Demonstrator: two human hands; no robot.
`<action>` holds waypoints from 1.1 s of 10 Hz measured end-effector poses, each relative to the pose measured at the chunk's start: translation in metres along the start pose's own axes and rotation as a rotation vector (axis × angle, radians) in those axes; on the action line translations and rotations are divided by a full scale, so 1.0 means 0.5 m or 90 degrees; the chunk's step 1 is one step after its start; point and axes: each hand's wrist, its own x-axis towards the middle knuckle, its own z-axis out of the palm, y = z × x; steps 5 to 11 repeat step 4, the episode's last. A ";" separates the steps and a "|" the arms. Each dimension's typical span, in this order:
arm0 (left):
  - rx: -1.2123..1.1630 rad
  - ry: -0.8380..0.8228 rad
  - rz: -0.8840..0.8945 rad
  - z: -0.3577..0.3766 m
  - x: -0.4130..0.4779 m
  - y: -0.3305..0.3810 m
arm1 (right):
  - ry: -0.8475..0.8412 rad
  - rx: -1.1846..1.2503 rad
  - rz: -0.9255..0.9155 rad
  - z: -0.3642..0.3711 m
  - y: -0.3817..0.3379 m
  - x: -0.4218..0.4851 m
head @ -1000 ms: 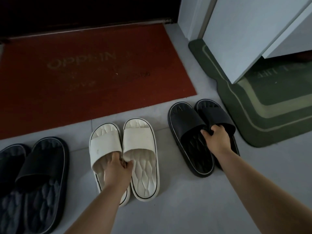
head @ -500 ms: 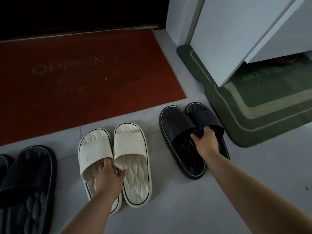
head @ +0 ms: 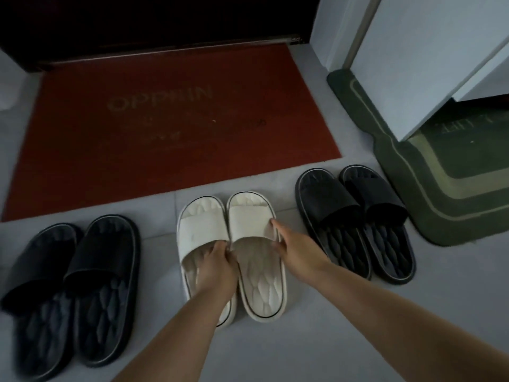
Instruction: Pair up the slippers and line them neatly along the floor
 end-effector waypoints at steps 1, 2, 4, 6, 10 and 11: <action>0.000 -0.034 0.005 -0.007 -0.002 0.005 | 0.025 -0.022 -0.012 0.002 0.004 0.002; -0.042 -0.068 0.038 -0.019 -0.003 -0.002 | 0.037 -0.016 -0.019 0.007 0.010 0.007; -0.123 -0.165 0.088 -0.054 -0.030 -0.043 | 0.002 0.028 0.026 -0.009 -0.015 -0.019; -0.123 -0.165 0.088 -0.054 -0.030 -0.043 | 0.002 0.028 0.026 -0.009 -0.015 -0.019; -0.123 -0.165 0.088 -0.054 -0.030 -0.043 | 0.002 0.028 0.026 -0.009 -0.015 -0.019; -0.123 -0.165 0.088 -0.054 -0.030 -0.043 | 0.002 0.028 0.026 -0.009 -0.015 -0.019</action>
